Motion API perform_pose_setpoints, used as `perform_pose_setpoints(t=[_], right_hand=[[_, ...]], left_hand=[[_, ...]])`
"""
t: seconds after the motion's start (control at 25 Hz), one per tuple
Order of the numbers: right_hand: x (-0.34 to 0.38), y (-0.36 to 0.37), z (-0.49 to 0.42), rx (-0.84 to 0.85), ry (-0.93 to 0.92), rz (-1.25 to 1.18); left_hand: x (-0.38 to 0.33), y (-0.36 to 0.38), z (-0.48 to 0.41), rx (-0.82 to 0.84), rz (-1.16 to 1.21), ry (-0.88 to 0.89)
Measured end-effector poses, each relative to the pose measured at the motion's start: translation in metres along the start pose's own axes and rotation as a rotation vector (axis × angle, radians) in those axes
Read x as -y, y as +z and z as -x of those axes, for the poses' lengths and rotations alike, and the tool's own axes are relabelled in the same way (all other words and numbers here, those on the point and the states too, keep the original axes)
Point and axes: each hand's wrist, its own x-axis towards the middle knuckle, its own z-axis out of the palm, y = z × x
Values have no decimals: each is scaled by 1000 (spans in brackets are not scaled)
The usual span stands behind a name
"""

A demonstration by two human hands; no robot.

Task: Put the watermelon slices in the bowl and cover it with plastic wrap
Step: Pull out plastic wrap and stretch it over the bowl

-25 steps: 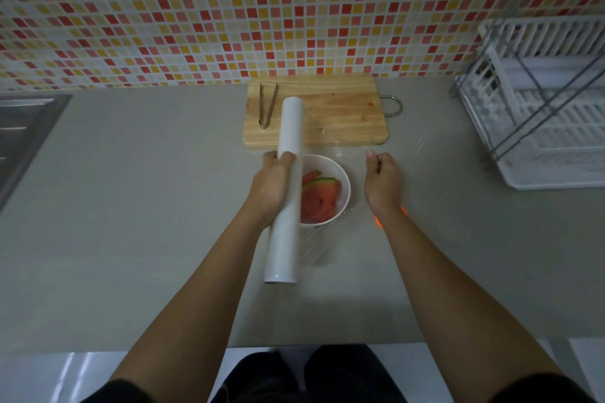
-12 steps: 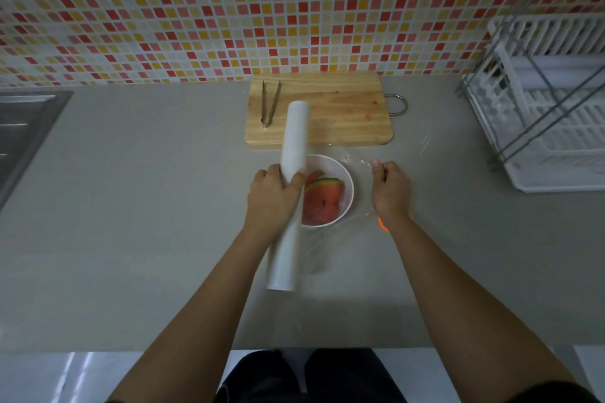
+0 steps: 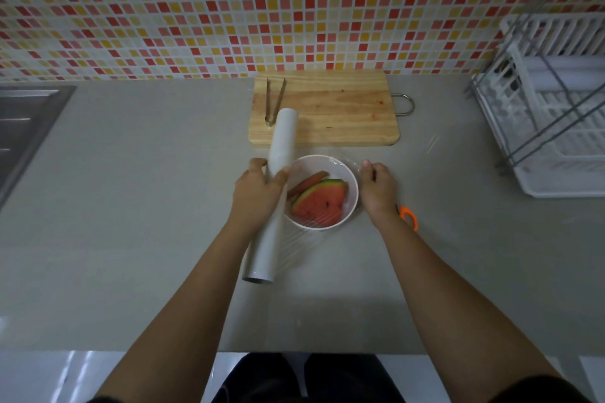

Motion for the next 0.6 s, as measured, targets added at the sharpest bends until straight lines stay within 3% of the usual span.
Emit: perform_pose_setpoints(t=[0.4, 0.6], right_hand=[[0, 1, -4, -141, 33, -85], [-2, 3, -7, -82, 32, -20]], left_hand=[[-5, -1, -7, -35, 24, 112], [-1, -1, -13, -19, 54, 41]])
